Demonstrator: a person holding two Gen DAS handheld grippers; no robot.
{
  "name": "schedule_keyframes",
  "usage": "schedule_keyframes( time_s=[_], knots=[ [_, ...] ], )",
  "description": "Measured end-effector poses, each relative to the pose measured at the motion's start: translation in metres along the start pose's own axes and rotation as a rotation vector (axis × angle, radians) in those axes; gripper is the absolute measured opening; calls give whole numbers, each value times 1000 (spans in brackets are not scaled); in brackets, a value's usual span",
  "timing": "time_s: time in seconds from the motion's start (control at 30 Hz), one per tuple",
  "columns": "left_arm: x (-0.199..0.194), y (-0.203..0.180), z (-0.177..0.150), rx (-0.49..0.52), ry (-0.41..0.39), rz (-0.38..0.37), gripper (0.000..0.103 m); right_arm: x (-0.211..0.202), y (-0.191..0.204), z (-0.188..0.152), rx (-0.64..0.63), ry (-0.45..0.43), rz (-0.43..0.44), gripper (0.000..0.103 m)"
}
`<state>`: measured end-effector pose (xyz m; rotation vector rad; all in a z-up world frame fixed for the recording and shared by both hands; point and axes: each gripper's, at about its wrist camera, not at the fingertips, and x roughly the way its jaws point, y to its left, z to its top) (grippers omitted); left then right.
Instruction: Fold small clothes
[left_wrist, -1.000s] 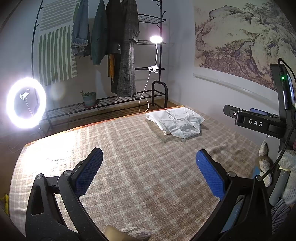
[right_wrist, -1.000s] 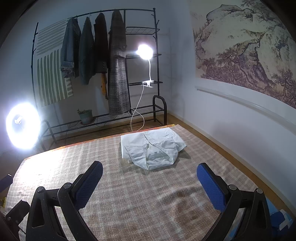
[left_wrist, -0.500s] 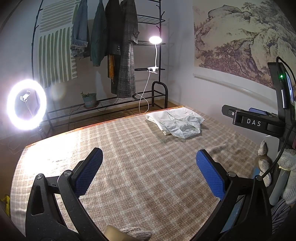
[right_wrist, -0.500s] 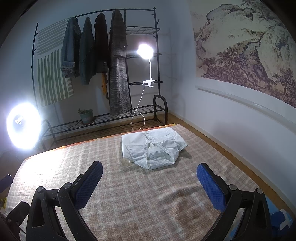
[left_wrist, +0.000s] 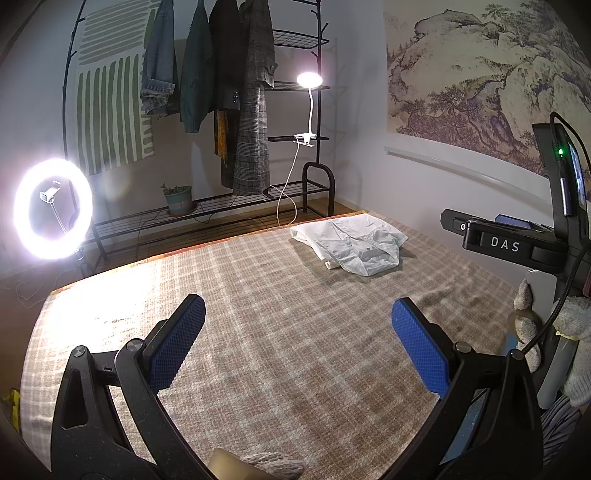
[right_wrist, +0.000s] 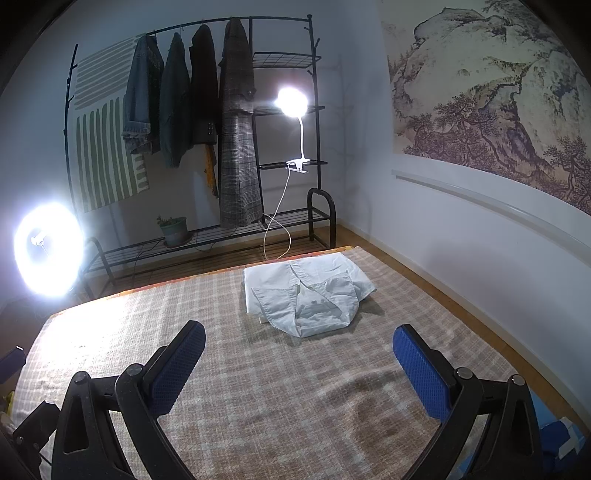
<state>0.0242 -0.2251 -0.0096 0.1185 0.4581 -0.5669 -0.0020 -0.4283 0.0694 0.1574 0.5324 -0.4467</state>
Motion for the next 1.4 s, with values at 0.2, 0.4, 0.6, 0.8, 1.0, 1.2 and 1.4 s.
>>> schedule_keyframes(
  time_s=[0.2,0.4,0.6,0.8,1.0,1.2,1.4],
  knots=[
    [0,-1,0,0,-1,1,103,0,0,0,0,0,0,103],
    [0,0,0,2,-1,0,103,1,0,0,1,0,1,103],
    [0,0,0,1,-2,1,103,1,0,0,0,0,2,103],
    [0,2,-1,0,2,3,103,2,1,0,-2,2,5,103],
    [1,9,-1,-5,8,7,103,2,2,0,-2,2,6,103],
    [0,9,-2,16,-5,3,103,2,2,0,-3,2,5,103],
    [-1,9,-2,26,-14,14,103,4,3,-1,-5,4,8,103]
  ],
)
